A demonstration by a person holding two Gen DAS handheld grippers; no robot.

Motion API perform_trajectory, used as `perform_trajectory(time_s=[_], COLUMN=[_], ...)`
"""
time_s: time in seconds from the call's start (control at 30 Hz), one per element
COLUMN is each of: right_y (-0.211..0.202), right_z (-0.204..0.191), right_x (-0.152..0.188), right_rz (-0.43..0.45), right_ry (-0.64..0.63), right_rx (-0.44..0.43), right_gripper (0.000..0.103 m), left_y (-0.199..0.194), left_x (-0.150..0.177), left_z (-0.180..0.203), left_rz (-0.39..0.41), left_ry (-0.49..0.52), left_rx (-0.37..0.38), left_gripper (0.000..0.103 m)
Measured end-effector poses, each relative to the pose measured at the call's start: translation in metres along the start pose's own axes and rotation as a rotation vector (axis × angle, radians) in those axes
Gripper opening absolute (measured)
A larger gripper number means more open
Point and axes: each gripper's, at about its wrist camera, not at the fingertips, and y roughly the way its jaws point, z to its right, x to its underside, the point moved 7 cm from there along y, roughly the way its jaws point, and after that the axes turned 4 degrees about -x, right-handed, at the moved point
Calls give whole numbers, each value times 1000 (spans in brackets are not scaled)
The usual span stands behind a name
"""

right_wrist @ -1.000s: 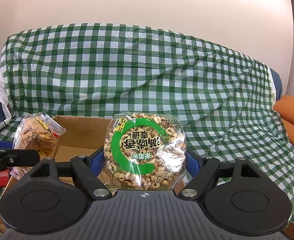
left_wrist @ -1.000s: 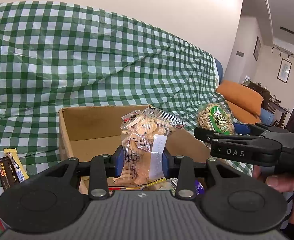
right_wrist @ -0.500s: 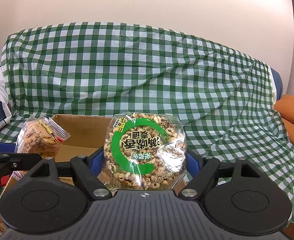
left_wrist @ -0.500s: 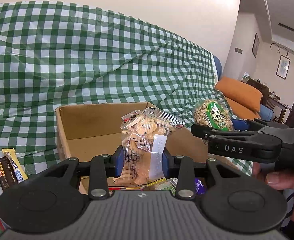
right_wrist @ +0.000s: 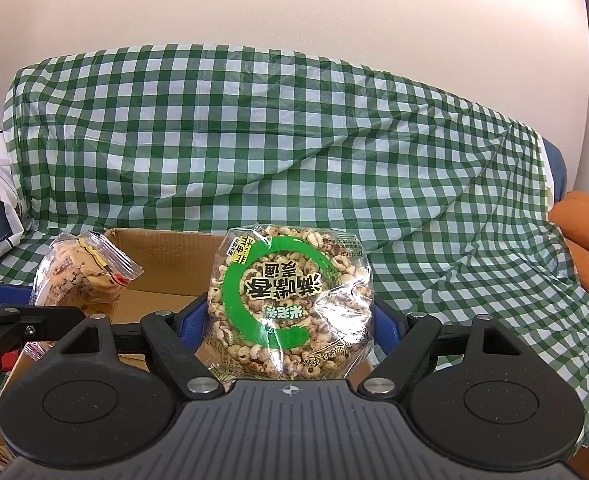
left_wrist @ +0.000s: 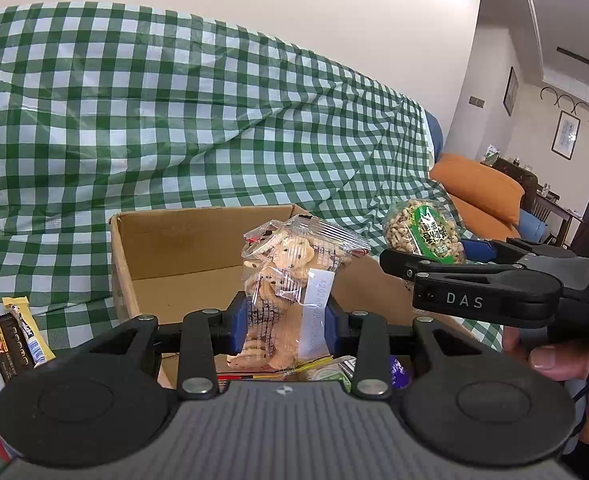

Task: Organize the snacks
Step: 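Carry the cookie bag and peanut bag over the box with both tools, then open both tools to drop the two bags into the box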

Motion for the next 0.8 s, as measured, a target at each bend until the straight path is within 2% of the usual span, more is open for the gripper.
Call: perform_trajectory(time_s=[0.47,0.63,0.8], right_y=[0,0,0], right_z=[-1,0,0], right_x=[0,2,2], right_rz=[-3,-13,-14], right_ry=[-1,-1,-3], right_rx=[4,8,8], right_gripper=[81,82,84], left_y=[1,5,3], left_x=[1,3,2], left_z=[4,5,3], left_rz=[-15,-37,-29], left_ry=[-3,-5,-14], left_rx=[15,6,5], left_gripper=[42,53,54])
